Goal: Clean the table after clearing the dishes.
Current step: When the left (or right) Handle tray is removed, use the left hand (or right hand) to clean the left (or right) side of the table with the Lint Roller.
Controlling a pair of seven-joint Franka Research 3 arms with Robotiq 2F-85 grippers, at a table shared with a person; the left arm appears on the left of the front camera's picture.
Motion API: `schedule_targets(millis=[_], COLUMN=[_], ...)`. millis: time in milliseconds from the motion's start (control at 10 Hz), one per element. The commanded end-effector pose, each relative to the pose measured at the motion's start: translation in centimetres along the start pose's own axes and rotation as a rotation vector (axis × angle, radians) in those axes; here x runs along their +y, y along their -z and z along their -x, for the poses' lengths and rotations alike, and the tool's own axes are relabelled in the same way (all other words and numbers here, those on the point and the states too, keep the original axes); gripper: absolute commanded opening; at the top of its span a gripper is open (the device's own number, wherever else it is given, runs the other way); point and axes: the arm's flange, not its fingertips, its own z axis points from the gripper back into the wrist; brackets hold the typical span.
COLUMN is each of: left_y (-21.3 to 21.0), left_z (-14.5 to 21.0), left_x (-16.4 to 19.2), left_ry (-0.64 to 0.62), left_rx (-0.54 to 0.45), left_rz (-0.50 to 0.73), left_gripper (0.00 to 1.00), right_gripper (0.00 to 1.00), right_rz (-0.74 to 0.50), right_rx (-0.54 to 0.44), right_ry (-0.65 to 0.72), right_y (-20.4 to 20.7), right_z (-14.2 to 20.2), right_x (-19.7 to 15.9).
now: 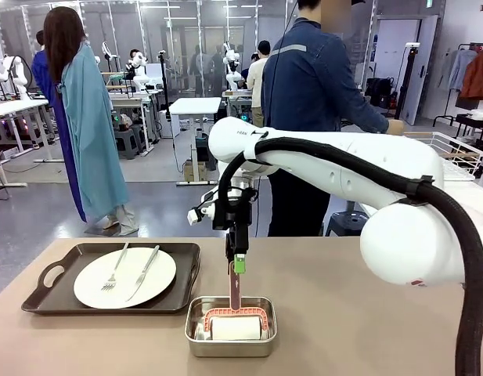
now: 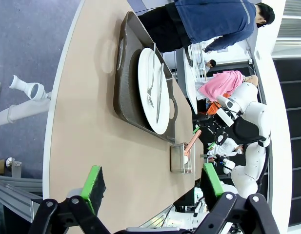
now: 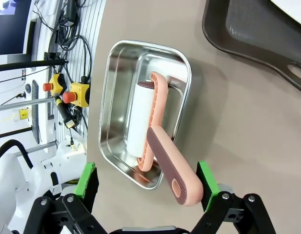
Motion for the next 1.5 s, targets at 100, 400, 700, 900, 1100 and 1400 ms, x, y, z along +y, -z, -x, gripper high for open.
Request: schedule_targets(millis=[100, 400, 700, 900, 1100, 1400], left_y=[-0.27, -0.27, -0.27, -0.27, -0.27, -0.27], left_z=[0.26, 0.26, 0.26, 0.26, 0.26, 0.26], left_x=[0.02, 0.02, 0.02, 0.02, 0.02, 0.02], left_ry=[0.012, 0.012, 0.012, 0.012, 0.012, 0.012], left_rx=[0.006, 0.006, 0.006, 0.006, 0.006, 0.006], left_rz=[0.007, 0.007, 0.007, 0.007, 0.007, 0.007], left_gripper=[1.00, 1.00, 1.00, 1.00, 1.00, 1.00], right_gripper=[1.00, 0.88, 0.00, 0.00, 0.00, 0.00], right_rz=[-0.027, -0.022, -0.004, 0.000, -0.002, -0.004], right_rx=[0.073, 0.074, 0.084, 0.074, 0.062, 0.069], right_ry=[0.040, 0.045, 0.051, 0.065, 0.097, 0.157], right_y=[-2.08, -1.93, -2.01, -2.05, -2.43, -2.86], right_z=[-1.71, -1.47, -1.67, -1.56, -2.00, -2.23], right_x=[-1.65, -1.54, -1.40, -1.19, -1.08, -0.69])
